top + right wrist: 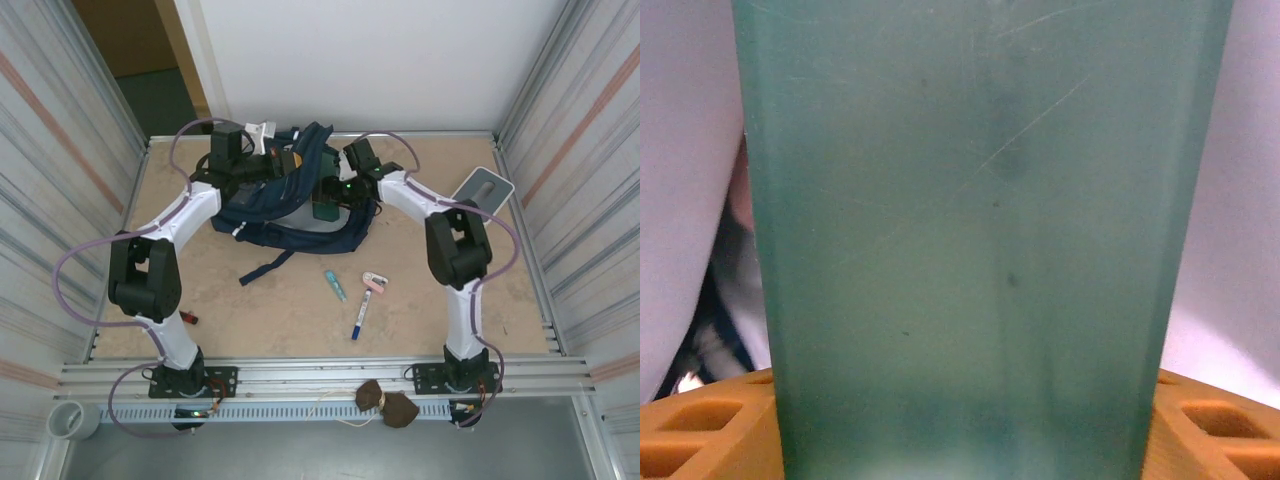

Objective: Pack the student bag

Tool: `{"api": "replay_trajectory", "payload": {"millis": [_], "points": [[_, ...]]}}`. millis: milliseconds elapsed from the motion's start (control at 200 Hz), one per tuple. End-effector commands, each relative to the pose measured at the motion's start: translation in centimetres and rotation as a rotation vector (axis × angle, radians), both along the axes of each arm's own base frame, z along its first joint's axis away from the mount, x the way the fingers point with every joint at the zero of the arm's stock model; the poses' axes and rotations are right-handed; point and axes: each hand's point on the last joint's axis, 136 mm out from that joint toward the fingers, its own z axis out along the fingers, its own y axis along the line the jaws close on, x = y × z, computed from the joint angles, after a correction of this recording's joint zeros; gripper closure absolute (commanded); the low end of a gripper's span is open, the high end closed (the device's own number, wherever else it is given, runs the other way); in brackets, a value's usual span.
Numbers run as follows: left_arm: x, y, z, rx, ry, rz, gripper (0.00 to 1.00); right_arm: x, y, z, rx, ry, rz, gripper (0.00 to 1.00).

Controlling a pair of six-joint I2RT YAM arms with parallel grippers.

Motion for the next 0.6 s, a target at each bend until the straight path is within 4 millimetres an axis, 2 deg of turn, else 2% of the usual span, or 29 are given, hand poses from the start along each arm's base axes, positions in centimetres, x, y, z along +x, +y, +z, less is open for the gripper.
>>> {"api": "replay_trajectory", "payload": {"millis": [0, 45, 60, 90, 145, 160, 185, 281, 366, 446, 531, 596], "points": [[0.0, -0.5, 5.0, -0.057, -0.117, -0.024, 1.0, 2.6, 2.6, 1.0, 0.081, -0.027, -0.003, 0.46], [-0.1, -0.5, 5.1, -0.056, -0.121, -0.024, 1.0, 2.6, 3.1, -0.2, 0.075, 0.004, 0.007, 0.39], [-0.1, -0.5, 5.0, -0.055, -0.12, -0.023, 1.0, 3.0, 3.4, 0.6, 0.082, -0.012, 0.009, 0.37], [-0.1, -0.5, 5.0, -0.052, -0.122, -0.022, 1.0, 2.9, 3.5, 0.5, 0.075, -0.009, 0.016, 0.32], [-0.2, -0.4, 4.8, -0.046, -0.117, -0.02, 1.0, 2.7, 3.1, 0.6, 0.057, -0.023, 0.011, 0.24], [-0.2, -0.4, 4.8, -0.045, -0.119, -0.021, 1.0, 2.3, 2.7, -0.2, 0.044, -0.008, 0.007, 0.22], [-0.2, -0.4, 4.8, -0.044, -0.119, -0.02, 1.0, 2.1, 2.3, -0.3, 0.039, -0.012, 0.0, 0.19], [-0.3, -0.4, 4.5, -0.043, -0.116, -0.022, 1.0, 1.8, 1.4, -0.2, 0.058, -0.012, -0.016, 0.13], [-0.3, -0.4, 4.3, -0.046, -0.112, -0.023, 1.0, 1.6, 1.3, -0.7, 0.065, 0.002, -0.016, 0.12], [-0.4, -0.4, 4.0, -0.045, -0.103, -0.024, 1.0, 1.9, 1.7, -1.1, 0.079, 0.003, -0.014, 0.2], [-0.5, -0.4, 3.8, -0.041, -0.101, -0.025, 1.0, 2.5, 2.3, -1.5, 0.095, 0.006, -0.014, 0.4], [-0.6, -0.3, 3.8, -0.036, -0.099, -0.025, 1.0, 2.8, 2.9, -1.5, 0.099, -0.001, -0.009, 0.51]]}}
